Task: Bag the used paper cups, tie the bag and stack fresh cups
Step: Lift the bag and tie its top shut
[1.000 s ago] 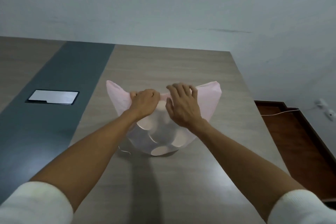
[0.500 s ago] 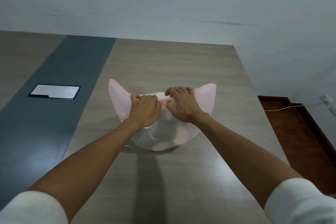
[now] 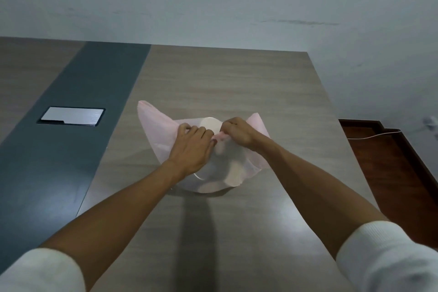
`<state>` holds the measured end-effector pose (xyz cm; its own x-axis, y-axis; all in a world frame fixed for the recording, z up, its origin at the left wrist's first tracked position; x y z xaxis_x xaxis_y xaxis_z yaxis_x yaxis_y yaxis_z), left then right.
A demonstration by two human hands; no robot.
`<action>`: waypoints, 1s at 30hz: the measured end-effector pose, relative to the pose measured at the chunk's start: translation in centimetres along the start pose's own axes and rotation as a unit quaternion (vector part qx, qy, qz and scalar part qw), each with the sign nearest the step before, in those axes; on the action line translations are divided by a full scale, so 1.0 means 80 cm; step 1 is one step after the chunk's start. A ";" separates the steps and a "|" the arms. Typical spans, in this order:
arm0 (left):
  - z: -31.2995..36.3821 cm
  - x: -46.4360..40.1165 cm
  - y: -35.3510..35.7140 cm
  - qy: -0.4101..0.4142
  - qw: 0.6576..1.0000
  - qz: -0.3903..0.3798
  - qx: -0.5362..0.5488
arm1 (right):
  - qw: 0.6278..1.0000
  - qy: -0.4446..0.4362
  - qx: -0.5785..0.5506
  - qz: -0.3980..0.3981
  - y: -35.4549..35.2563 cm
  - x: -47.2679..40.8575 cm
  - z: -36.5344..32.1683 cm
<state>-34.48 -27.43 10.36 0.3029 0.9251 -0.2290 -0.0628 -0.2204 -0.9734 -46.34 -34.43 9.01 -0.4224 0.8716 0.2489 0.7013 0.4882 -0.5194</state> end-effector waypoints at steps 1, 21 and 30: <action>0.001 -0.003 0.004 -0.010 1.000 -0.010 0.005 | 0.999 0.008 0.026 -0.016 -0.003 0.000 0.003; 0.022 -0.041 0.045 -0.068 0.986 -0.152 0.002 | 0.879 0.050 -0.458 0.121 -0.039 0.032 0.054; -0.023 0.005 -0.041 -0.048 0.989 0.140 0.027 | 0.954 0.031 0.211 0.210 0.001 0.003 0.047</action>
<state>-32.40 -26.90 13.48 0.1759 0.8560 -0.4862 -0.1837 -0.4567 -0.8705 -48.53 -34.36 5.98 -0.1099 0.9939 -0.0127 0.5014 0.0445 -0.8641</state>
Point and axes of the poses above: each hand's wrist, its own x-axis away from the middle knuckle, its own y-axis out of the palm, z = x × y, the point moved 8 cm from there along -x, towards the middle knuckle, and after that the axes turned 1 degree about x, right-handed, at the moved point
